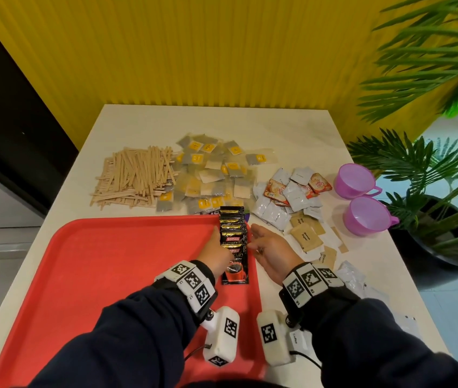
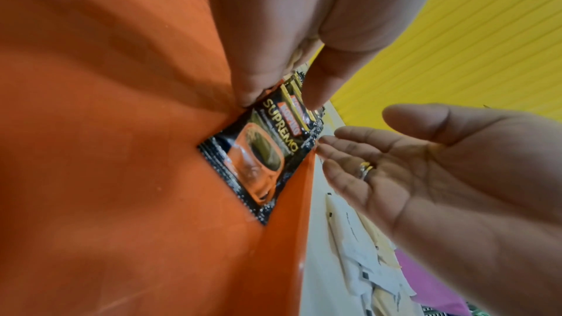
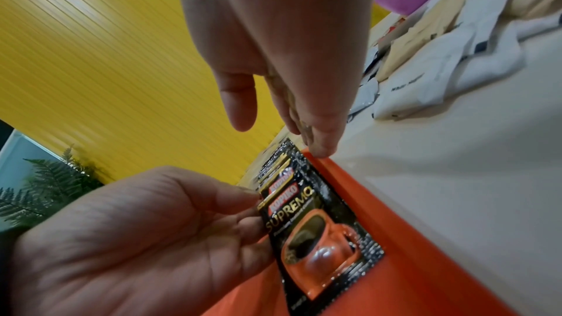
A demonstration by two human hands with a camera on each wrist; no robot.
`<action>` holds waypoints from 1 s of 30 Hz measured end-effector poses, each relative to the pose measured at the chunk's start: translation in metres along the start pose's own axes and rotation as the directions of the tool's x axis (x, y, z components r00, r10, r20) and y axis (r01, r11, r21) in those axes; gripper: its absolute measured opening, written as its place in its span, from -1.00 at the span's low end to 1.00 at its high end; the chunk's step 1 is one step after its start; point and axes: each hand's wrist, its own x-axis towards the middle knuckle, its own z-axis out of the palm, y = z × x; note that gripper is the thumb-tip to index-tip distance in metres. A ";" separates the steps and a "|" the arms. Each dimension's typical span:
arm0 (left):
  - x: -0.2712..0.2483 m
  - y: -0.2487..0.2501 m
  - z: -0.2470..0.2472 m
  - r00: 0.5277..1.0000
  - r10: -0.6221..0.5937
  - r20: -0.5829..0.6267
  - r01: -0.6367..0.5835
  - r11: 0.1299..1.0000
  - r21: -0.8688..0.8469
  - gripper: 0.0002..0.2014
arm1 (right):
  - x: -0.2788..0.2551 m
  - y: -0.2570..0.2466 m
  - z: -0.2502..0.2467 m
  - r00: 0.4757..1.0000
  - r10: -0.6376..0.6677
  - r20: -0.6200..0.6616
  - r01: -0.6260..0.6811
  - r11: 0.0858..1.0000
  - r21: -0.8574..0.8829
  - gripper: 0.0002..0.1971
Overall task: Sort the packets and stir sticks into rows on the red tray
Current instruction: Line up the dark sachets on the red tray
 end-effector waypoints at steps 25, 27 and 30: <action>-0.003 0.003 0.007 0.998 -0.026 -0.048 0.022 0.997 -0.069 -0.43 | 0.005 0.003 0.010 0.999 0.003 0.032 0.000 0.994 -0.107 -0.32; -0.001 0.003 0.006 0.998 -0.037 -0.051 0.032 0.996 -0.080 -0.42 | 0.007 0.002 0.008 1.000 -0.012 0.014 0.013 0.993 -0.117 -0.35; 0.000 0.003 0.005 0.997 -0.060 -0.045 0.055 0.993 -0.102 -0.42 | 0.011 0.001 0.006 1.000 -0.020 -0.005 0.019 0.995 -0.095 -0.39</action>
